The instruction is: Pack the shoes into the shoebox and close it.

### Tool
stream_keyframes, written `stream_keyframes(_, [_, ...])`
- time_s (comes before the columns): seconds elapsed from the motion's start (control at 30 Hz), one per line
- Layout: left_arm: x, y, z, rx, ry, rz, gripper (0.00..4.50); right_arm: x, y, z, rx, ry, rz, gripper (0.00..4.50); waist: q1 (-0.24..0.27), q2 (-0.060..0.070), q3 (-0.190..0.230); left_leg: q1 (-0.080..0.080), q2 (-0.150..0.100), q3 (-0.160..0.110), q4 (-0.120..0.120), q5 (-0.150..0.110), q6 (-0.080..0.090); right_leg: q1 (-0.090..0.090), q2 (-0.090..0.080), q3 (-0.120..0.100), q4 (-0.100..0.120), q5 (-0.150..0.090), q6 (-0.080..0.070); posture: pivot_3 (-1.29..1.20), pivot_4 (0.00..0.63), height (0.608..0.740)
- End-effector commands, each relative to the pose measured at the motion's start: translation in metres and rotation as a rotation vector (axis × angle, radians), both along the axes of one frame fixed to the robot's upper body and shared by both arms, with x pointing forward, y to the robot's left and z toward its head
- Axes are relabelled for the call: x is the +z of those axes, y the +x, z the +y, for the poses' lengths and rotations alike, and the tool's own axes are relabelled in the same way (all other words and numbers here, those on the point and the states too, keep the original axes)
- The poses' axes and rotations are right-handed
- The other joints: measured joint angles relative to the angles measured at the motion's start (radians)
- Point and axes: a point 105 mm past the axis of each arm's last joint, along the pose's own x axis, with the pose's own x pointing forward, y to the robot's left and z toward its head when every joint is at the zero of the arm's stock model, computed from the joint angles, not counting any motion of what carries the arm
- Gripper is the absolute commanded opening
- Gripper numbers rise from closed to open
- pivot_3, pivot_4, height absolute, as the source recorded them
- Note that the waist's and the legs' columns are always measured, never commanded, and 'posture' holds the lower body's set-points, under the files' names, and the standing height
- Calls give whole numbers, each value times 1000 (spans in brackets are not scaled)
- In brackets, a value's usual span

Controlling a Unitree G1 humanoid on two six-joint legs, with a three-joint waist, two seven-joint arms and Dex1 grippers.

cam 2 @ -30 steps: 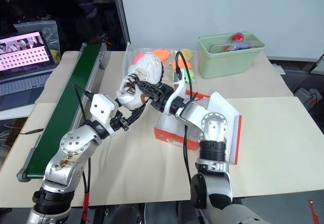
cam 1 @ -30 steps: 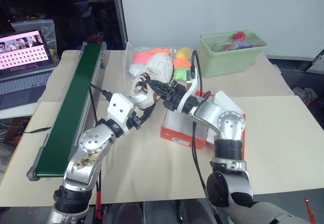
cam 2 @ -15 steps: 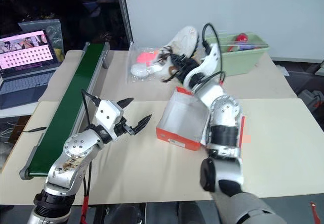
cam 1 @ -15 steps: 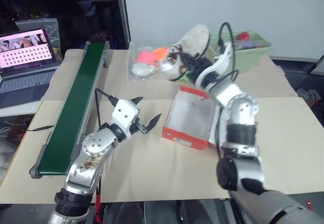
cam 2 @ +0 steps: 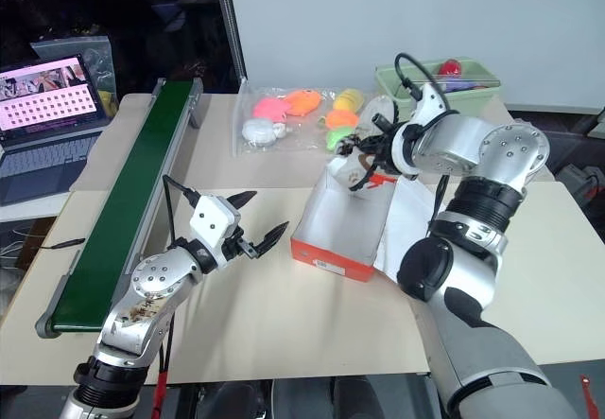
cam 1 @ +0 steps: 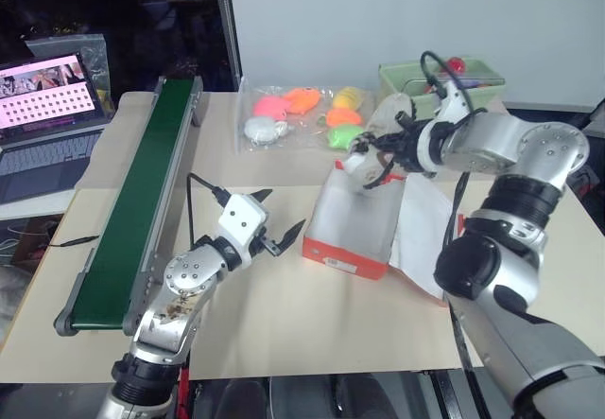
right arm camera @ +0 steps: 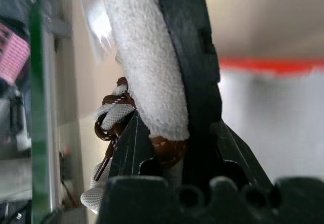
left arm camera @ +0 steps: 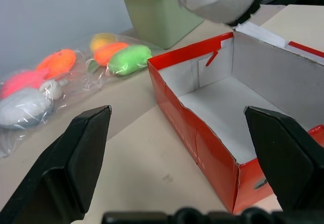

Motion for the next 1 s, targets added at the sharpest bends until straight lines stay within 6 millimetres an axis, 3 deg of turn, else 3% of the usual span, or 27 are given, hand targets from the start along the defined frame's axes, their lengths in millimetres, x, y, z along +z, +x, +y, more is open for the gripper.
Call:
stream_keyframes(0.03, [15, -2, -4, -24, -15, -58, 4500, -14, -6, -11, -37, -54, 24, 619, 4, 0, 0, 0, 0, 0, 0, 0, 0, 0, 0, 0, 0, 0, 0, 0, 150, 729])
stream_keyframes(0.13, [20, -9, -7, -80, -21, -65, 4500, -46, -13, -22, -50, -102, 111, 619, 6, 0, 0, -2, -1, 0, 0, 0, 0, 0, -1, -1, 0, 0, 0, 0, 150, 729])
stream_keyframes(0.2, [23, -26, -8, -185, 2, -60, 4500, -61, -18, -31, -42, -134, 153, 619, 4, 0, 0, -2, -1, 0, 0, 0, 0, 0, -1, -1, 0, 0, 1, 0, 150, 729])
stream_keyframes(0.5, [15, -64, 10, -426, 145, 53, 4500, -63, -22, -34, 47, -204, 166, 619, -24, 3, 1, 2, 1, 0, 0, 0, 1, 1, 1, 0, -1, 0, 0, 0, 150, 729])
stream_keyframes(0.8, [16, -57, 10, -434, 171, 38, 4500, -65, -25, -26, 149, -245, 184, 619, -23, 3, 1, 0, 0, 0, 0, 0, 1, 1, 1, 0, -3, 0, 1, 0, 150, 729])
stream_keyframes(0.87, [15, -58, 9, -435, 168, 39, 4500, -63, -25, -24, 157, -236, 178, 1597, -22, 3, 1, 0, 0, 0, 0, 0, 1, 1, 1, 0, -2, 0, 1, 0, 150, 729])
stream_keyframes(1.0, [14, -59, 8, -438, 169, 41, 4500, -54, -22, -17, 176, -217, 152, 2817, -21, 3, 1, 0, 0, 0, 0, 0, 1, 1, 1, 0, -2, 0, 1, 0, 150, 729])
